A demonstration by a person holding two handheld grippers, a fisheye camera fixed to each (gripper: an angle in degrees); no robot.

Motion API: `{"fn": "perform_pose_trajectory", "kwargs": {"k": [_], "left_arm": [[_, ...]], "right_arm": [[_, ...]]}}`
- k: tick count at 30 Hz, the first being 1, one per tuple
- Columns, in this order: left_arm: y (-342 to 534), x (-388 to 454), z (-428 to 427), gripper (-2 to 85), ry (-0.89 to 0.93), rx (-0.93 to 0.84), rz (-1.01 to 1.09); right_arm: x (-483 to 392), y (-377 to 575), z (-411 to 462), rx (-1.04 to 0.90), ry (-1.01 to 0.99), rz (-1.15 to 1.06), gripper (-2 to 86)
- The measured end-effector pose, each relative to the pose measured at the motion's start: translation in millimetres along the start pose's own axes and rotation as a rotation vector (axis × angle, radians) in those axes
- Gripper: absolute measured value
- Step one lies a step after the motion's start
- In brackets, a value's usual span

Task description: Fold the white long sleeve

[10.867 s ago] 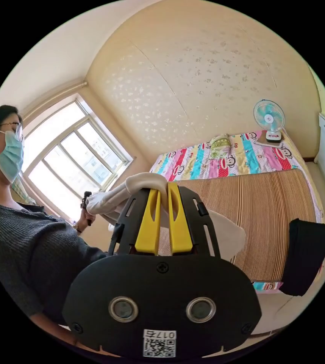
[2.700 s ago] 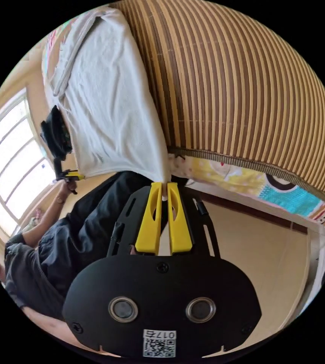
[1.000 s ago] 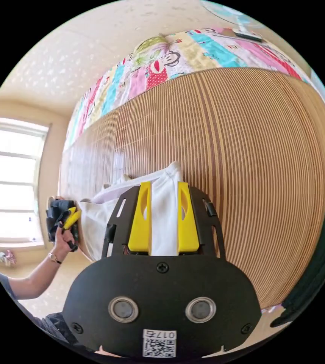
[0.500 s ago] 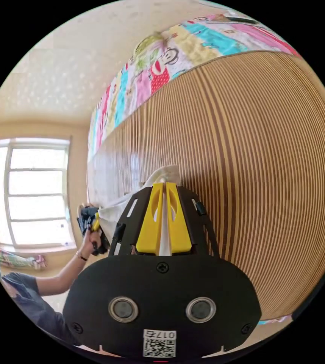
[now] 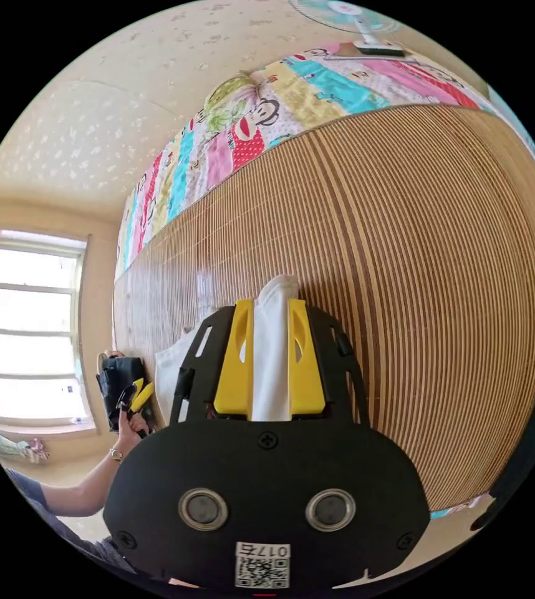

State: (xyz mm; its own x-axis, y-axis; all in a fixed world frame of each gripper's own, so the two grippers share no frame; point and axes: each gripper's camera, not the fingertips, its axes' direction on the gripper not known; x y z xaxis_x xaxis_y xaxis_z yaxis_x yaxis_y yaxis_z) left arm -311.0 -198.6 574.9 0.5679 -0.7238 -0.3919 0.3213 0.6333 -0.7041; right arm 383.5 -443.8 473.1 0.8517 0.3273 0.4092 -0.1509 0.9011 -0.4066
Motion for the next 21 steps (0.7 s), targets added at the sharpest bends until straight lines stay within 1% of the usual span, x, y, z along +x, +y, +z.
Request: {"fn": "perform_pose_trajectory", "kwargs": {"k": [2, 4, 6, 8, 10, 12, 14, 16, 18, 20, 21], "left_arm": [[28, 3, 11, 12.6, -0.043, -0.079, -0.005], [55, 5, 29, 13.5, -0.027, -0.175, -0.002], [85, 5, 51, 13.6, -0.089, -0.274, -0.049], [99, 6, 61, 13.2, -0.111, -0.281, -0.078], [102, 12, 68, 12.1, -0.128, -0.292, -0.066], [98, 21, 77, 9.6, -0.175, -0.350, -0.053], [95, 32, 82, 7.0, -0.186, -0.396, -0.016], [96, 49, 81, 5.5, -0.210, -0.407, 0.039], [105, 77, 77, 5.0, -0.239, -0.391, 0.116], [116, 99, 74, 4.8, -0.243, -0.367, 0.162], [124, 112, 72, 4.7, -0.243, -0.348, 0.184]], "right_arm": [[-37, 15, 19, -0.104, -0.019, -0.116, 12.4], [-65, 29, 40, -0.189, -0.035, -0.193, 13.7], [-95, 43, 63, -0.271, -0.064, -0.258, 14.3], [-139, 61, 95, -0.410, -0.128, -0.326, 15.2], [-170, 72, 114, -0.468, -0.174, -0.347, 15.9], [-197, 77, 135, -0.534, -0.180, -0.363, 16.8], [-229, 76, 170, -0.661, -0.104, -0.382, 17.9], [-248, 75, 193, -0.711, -0.022, -0.418, 19.4], [-264, 74, 213, -0.759, 0.089, -0.471, 20.0], [-278, 74, 236, -0.831, 0.239, -0.529, 20.6], [-280, 75, 242, -0.854, 0.273, -0.543, 20.5]]}}
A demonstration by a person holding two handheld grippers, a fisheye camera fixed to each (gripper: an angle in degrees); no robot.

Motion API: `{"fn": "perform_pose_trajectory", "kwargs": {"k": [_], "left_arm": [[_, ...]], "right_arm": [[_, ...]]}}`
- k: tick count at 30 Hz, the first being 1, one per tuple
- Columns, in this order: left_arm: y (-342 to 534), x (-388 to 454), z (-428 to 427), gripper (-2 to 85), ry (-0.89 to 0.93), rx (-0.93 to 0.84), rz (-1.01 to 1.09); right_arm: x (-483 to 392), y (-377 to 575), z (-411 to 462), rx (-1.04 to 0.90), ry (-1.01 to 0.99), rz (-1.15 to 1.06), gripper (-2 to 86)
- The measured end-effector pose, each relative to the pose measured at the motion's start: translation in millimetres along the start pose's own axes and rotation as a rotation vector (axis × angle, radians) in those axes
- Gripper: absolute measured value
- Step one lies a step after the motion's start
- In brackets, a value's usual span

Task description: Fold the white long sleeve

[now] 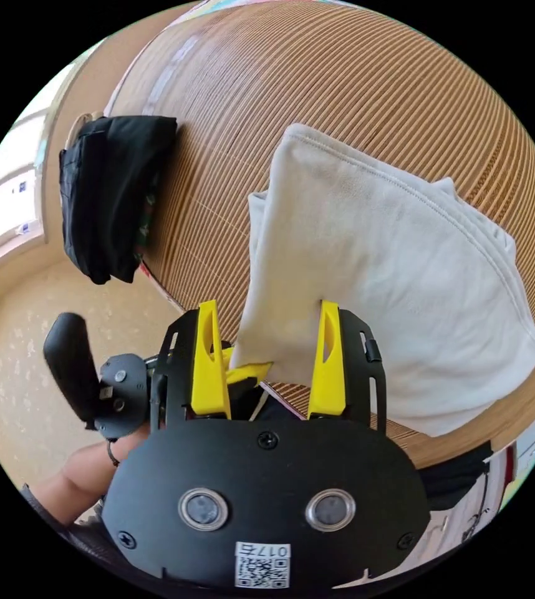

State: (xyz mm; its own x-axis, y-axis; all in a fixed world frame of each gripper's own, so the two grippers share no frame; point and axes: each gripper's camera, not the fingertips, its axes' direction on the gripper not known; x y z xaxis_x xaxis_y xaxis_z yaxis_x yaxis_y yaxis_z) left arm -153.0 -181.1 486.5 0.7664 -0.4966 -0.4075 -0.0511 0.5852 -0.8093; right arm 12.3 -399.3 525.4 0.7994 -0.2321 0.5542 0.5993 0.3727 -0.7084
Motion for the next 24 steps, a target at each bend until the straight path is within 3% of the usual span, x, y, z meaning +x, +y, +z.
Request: {"fn": "perform_pose_trajectory", "kwargs": {"k": [4, 7, 9, 12, 17, 19, 21, 24], "left_arm": [[17, 34, 0, 4.7, -0.079, 0.057, 0.017], [29, 42, 3, 5.0, -0.124, 0.079, 0.001], [43, 37, -10, 6.8, 0.006, 0.129, 0.032], [68, 16, -33, 10.7, 0.277, 0.149, 0.083], [114, -25, -81, 8.2, 0.382, 0.226, 0.028], [125, -36, -96, 10.6, 0.412, 0.289, -0.005], [129, -44, -112, 10.0, 0.399, 0.359, -0.047], [117, -41, -114, 10.0, 0.393, 0.382, -0.044]], "right_arm": [[-14, -16, 26, -0.157, 0.305, -0.068, 15.3], [-3, -5, 21, -0.122, 0.334, -0.108, 10.8], [20, 13, -1, -0.026, 0.215, -0.061, 9.0], [74, 54, -35, 0.156, -0.153, 0.021, 8.0], [174, 120, -16, 0.411, -1.180, 0.068, 7.8], [196, 135, -1, 0.475, -1.362, 0.011, 7.7], [217, 154, 5, 0.522, -1.365, -0.049, 7.4], [251, 193, 8, 0.583, -1.189, -0.137, 6.6]]}}
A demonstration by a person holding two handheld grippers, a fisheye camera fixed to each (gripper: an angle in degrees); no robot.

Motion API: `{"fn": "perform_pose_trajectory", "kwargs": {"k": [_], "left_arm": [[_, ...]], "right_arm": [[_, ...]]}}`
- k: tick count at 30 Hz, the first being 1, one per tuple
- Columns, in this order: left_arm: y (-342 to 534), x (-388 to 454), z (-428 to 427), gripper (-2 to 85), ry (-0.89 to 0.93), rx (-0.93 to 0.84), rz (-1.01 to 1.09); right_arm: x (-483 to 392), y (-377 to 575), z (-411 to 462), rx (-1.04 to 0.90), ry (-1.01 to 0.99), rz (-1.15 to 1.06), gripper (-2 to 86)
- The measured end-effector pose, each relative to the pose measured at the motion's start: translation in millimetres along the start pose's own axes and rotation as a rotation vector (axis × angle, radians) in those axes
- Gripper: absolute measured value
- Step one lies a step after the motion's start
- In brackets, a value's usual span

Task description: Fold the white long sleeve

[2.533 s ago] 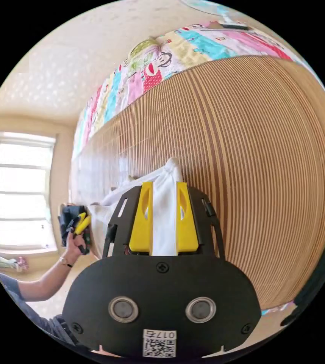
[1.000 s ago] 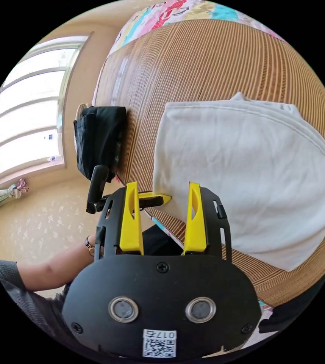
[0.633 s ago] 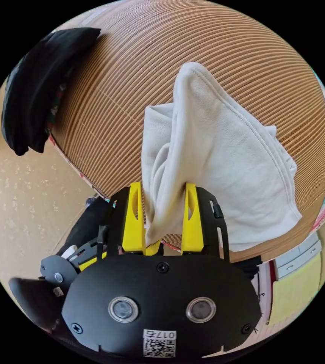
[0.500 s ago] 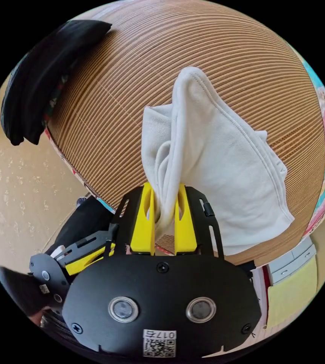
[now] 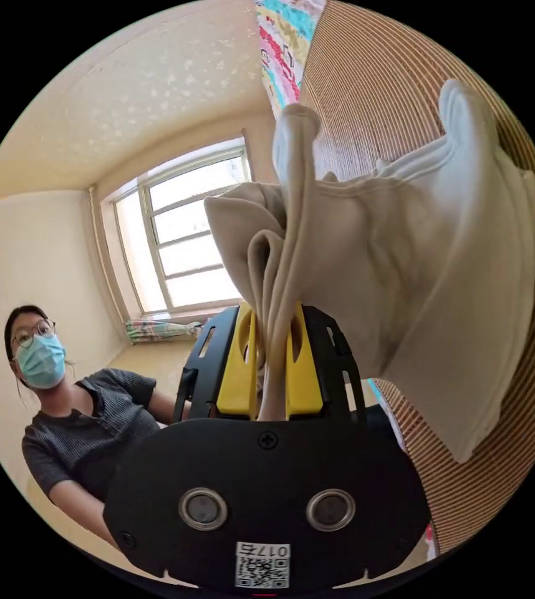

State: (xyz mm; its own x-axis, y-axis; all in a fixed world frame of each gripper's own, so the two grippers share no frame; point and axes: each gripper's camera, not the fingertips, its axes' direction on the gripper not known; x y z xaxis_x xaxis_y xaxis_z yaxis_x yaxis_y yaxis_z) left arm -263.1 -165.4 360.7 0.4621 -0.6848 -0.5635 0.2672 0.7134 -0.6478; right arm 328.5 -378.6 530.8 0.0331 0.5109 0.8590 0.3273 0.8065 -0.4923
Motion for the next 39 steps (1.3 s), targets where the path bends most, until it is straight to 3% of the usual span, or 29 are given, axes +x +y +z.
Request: {"fn": "perform_pose_trajectory", "kwargs": {"k": [3, 5, 8, 11, 16, 20, 24, 34, 39], "left_arm": [[-11, 11, 33, 10.0, -0.060, -0.057, 0.076], [-15, 17, 62, 10.0, -0.120, -0.117, 0.119], [-19, 21, 107, 10.2, -0.201, -0.200, 0.150], [-25, 18, 118, 11.5, -0.263, -0.164, 0.118], [-41, -6, 111, 17.8, -0.411, -0.122, 0.080], [-55, -48, 135, 20.3, -0.412, -0.292, 0.032], [-64, -67, 142, 17.9, -0.200, -0.357, 0.022], [-54, -87, 140, 16.9, -0.029, -0.439, 0.044], [-52, -92, 112, 13.6, 0.034, -0.497, -0.009]], "right_arm": [[15, 29, -46, 0.044, 0.142, -0.009, 6.4], [31, 44, -76, 0.104, 0.346, 0.061, 7.2], [39, 44, -95, 0.064, 0.535, 0.090, 9.6], [33, 40, -107, 0.051, 0.602, 0.061, 12.7], [54, 34, -127, 0.074, 0.446, 0.127, 20.6], [78, 26, -116, -0.013, 0.393, 0.150, 22.9], [83, 29, -121, -0.047, 0.378, 0.144, 21.7], [103, 54, -64, -0.185, 0.304, 0.192, 17.5], [73, 78, -22, -0.124, 0.264, 0.160, 14.0]]}}
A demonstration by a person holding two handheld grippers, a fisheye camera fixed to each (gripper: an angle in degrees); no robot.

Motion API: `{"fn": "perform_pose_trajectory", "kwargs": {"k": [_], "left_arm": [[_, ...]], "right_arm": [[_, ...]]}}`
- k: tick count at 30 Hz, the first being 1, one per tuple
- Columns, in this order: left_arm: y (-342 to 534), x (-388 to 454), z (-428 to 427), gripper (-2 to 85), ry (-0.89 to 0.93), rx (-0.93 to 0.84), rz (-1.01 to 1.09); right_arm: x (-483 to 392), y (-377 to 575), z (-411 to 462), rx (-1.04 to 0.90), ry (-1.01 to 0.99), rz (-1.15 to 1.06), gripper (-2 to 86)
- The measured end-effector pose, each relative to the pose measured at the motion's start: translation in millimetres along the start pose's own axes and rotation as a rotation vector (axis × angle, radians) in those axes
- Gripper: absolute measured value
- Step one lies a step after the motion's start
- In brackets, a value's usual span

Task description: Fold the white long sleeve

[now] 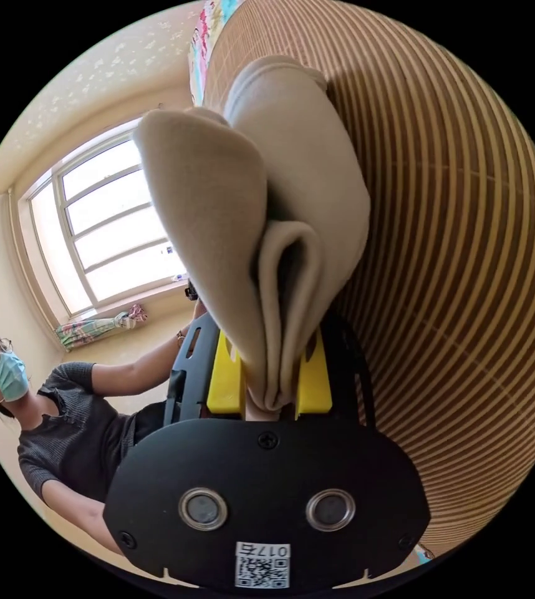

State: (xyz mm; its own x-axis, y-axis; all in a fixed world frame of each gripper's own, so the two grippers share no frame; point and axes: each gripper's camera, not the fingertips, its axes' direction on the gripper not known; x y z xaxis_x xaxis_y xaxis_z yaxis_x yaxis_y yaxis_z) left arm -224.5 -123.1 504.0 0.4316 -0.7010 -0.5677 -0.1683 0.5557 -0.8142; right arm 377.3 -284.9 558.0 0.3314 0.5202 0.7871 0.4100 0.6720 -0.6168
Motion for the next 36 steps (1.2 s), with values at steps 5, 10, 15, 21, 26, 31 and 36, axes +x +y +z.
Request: {"fn": "perform_pose_trajectory", "kwargs": {"k": [5, 10, 15, 21, 26, 31, 36], "left_arm": [[49, 28, -90, 12.1, 0.062, 0.005, 0.066], [121, 81, -243, 11.9, -0.048, 0.140, 0.138], [177, 133, -427, 12.4, -0.302, 0.398, 0.157], [186, 108, -504, 12.6, -0.651, 0.536, -0.154], [249, 100, -494, 11.2, -0.524, 0.798, -0.206], [281, 143, -439, 11.0, -0.528, 0.800, -0.067], [252, 197, -355, 10.2, -0.498, 0.661, 0.055]], "right_arm": [[-98, 24, 83, 0.019, -0.071, -0.139, 12.4], [-209, 2, 199, -0.002, -0.169, -0.267, 12.3], [-291, -57, 334, -0.010, -0.269, -0.261, 12.5], [-284, -98, 450, -0.051, 0.002, 0.005, 13.0], [-288, -52, 443, -0.114, 0.105, -0.120, 11.6], [-282, 29, 368, -0.143, 0.209, -0.203, 3.4], [-269, 137, 257, 0.006, 0.436, -0.026, 1.2]]}}
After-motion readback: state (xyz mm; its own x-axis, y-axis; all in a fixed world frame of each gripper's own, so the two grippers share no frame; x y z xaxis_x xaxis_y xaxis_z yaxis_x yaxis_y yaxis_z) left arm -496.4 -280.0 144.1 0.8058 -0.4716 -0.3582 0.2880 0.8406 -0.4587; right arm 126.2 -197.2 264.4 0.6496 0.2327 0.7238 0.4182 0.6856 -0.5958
